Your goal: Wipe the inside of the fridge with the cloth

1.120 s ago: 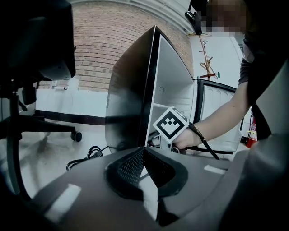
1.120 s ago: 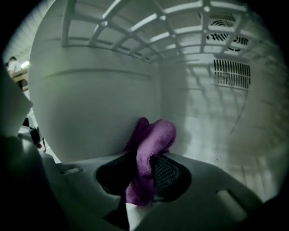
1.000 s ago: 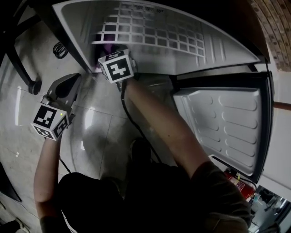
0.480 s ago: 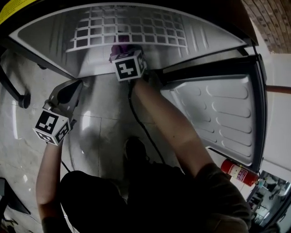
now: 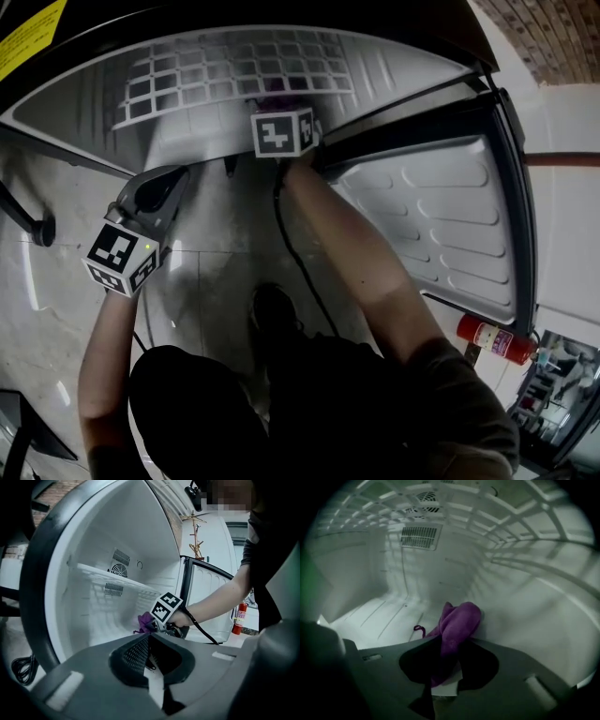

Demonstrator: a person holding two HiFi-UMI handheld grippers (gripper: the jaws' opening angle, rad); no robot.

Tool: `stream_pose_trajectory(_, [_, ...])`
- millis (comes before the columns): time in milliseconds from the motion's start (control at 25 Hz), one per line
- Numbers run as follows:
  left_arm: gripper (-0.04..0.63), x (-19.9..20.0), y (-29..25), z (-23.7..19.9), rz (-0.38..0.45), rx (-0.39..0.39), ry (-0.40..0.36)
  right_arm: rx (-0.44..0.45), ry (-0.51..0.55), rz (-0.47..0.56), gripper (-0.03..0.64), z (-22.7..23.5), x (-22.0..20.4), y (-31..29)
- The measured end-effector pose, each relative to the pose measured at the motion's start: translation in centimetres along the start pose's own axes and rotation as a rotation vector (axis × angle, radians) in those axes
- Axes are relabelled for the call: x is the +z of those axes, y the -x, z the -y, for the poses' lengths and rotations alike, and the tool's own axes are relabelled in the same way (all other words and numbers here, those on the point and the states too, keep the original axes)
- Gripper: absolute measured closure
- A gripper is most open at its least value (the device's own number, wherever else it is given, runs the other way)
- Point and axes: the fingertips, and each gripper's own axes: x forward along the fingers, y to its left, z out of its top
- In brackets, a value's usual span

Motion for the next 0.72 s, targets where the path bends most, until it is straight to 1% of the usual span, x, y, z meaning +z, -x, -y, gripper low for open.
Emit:
stream_pose_trajectory(80, [0.578, -0.1, -0.3, 0.1, 0.003, -0.002, 0.006, -0.001, -0.062, 0.014, 0.534, 0.8, 0.0, 0.4])
stream_pose_trajectory(200, [0.578, -0.2, -0.5, 0.5, 0.012, -0.006, 0.02, 0.013, -0.152, 0.067, 0.534, 1.0, 0.2, 2.4])
stream_pose_trajectory(240, [0.578, -0.2, -0.6, 0.7, 0.016, -0.013, 0.02, 0.018, -0.192, 0.111, 0.532, 1.1, 0.8, 3.5])
stream_pose_trajectory(320, [0.578, 0.1, -0.7, 1.2, 0.02, -0.027, 0.013, 0.039, -0.273, 0.236, 0.533, 1.4, 3.1, 5.7])
stream_pose_trajectory(360, [0.578, 0.2, -0.8, 1.3, 0.022, -0.032, 0.008, 0.045, -0.31, 0.28, 0.532, 1.6, 4.0, 6.4])
stream_pose_trajectory(400, [0.578, 0.4, -0.8, 1.4, 0.025, -0.035, 0.006, 0.046, -0.343, 0.3, 0.532, 2.0, 4.5, 6.9])
stream_pose_trajectory(600, [0.578, 0.9, -0.6, 1.2, 0.043, -0.025, 0.01, 0.023, -0.471, 0.25, 0.535, 3.8, 4.6, 5.3])
stream_pose_trajectory(720, [0.578, 0.8, -0.1, 0.9, 0.042, -0.015, 0.012, 0.052, -0.571, 0.273, 0.537, 3.9, 5.0, 4.5])
